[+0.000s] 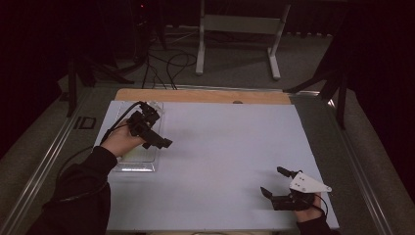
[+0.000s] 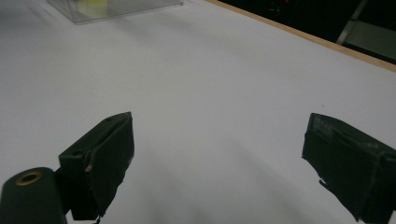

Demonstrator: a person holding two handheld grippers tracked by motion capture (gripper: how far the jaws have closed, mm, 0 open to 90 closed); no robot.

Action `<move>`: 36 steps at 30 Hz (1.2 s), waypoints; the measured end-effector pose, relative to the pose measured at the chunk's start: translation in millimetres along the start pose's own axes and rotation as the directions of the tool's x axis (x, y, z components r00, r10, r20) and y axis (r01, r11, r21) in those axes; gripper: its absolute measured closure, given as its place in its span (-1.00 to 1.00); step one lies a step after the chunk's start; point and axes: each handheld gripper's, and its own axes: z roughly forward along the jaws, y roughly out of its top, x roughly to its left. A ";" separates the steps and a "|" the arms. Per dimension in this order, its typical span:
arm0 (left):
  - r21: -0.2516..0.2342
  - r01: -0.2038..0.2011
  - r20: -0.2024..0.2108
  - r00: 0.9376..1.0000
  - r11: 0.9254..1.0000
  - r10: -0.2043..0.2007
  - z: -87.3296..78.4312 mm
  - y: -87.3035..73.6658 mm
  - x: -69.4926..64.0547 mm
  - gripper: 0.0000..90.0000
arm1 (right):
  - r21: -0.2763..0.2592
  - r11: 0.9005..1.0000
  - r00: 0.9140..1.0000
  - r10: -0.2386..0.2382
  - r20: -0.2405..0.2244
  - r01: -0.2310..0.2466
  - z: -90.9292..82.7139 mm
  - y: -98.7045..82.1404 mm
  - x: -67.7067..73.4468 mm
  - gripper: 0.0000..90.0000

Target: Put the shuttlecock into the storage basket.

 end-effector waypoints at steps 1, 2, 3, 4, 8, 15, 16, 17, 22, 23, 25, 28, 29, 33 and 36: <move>-0.009 -0.008 0.004 1.000 1.000 0.008 1.2 1.3 -2.4 -1.00 | -0.001 1.000 1.000 -0.001 0.000 0.001 0.0 0.0 -0.2 -0.79; -0.016 -0.018 0.012 1.000 1.000 0.019 2.0 2.4 -4.4 -1.00 | -0.001 1.000 1.000 0.000 0.000 0.000 -0.1 0.0 -0.2 -0.79; -0.021 -0.022 0.016 1.000 1.000 0.022 3.1 3.7 -6.6 -1.00 | -0.001 1.000 1.000 0.003 0.000 -0.003 -0.1 -0.1 -0.3 -0.79; -0.024 -0.033 0.022 0.999 0.999 0.033 4.4 4.9 -9.0 -1.00 | -0.001 1.000 1.000 0.004 0.000 -0.004 -0.1 -0.2 -0.3 -0.79; -0.042 -0.060 0.044 0.997 0.997 0.062 9.8 9.9 -17.7 -1.00 | 0.000 1.000 1.000 0.000 0.000 0.000 -0.1 0.0 -0.2 -0.79; -0.060 -0.100 0.078 0.991 0.993 0.104 19.7 17.8 -34.1 -1.00 | 0.000 1.000 1.000 0.002 -0.003 -0.002 0.1 -0.1 -0.4 -0.79; -0.063 -0.103 0.081 0.991 0.993 0.108 21.0 18.8 -36.0 -1.00 | 0.000 1.000 1.000 0.003 -0.004 -0.003 0.2 -0.1 -0.3 -0.79; -0.065 -0.102 0.091 0.990 0.993 0.107 22.3 19.7 -37.9 -1.00 | 0.001 1.000 1.000 0.003 -0.004 -0.003 0.2 -0.1 -0.3 -0.79; -0.094 -0.124 0.109 0.985 0.988 0.134 26.7 23.5 -50.2 -1.00 | -0.003 1.000 1.000 0.002 0.000 -0.002 -0.4 0.0 -0.6 -0.79; -0.099 -0.130 0.115 0.983 0.987 0.141 28.1 23.9 -53.2 -1.00 | -0.003 1.000 1.000 0.002 -0.001 -0.002 -0.3 0.0 -0.6 -0.79; -0.102 -0.145 0.123 0.980 0.984 0.157 31.3 24.4 -59.1 -1.00 | -0.002 1.000 1.000 0.002 0.000 -0.002 -0.4 0.0 -0.5 -0.79; -0.104 -0.162 0.135 0.975 0.981 0.175 36.6 24.4 -66.2 -1.00 | -0.002 1.000 1.000 0.002 -0.002 -0.002 -0.5 0.2 -0.5 -0.79; -0.103 -0.170 0.144 0.972 0.980 0.184 38.7 24.1 -68.5 -1.00 | -0.002 1.000 1.000 0.001 -0.001 -0.001 -0.5 0.2 -0.5 -0.79; -0.105 -0.189 0.161 0.966 0.976 0.204 46.1 22.2 -77.9 -1.00 | -0.001 1.000 1.000 0.003 -0.002 -0.003 -0.5 0.1 -0.8 -0.79; -0.122 -0.200 0.177 0.959 0.972 0.219 50.6 19.2 -84.2 -1.00 | 0.000 1.000 1.000 0.007 -0.003 -0.007 -0.4 0.1 -0.9 -0.79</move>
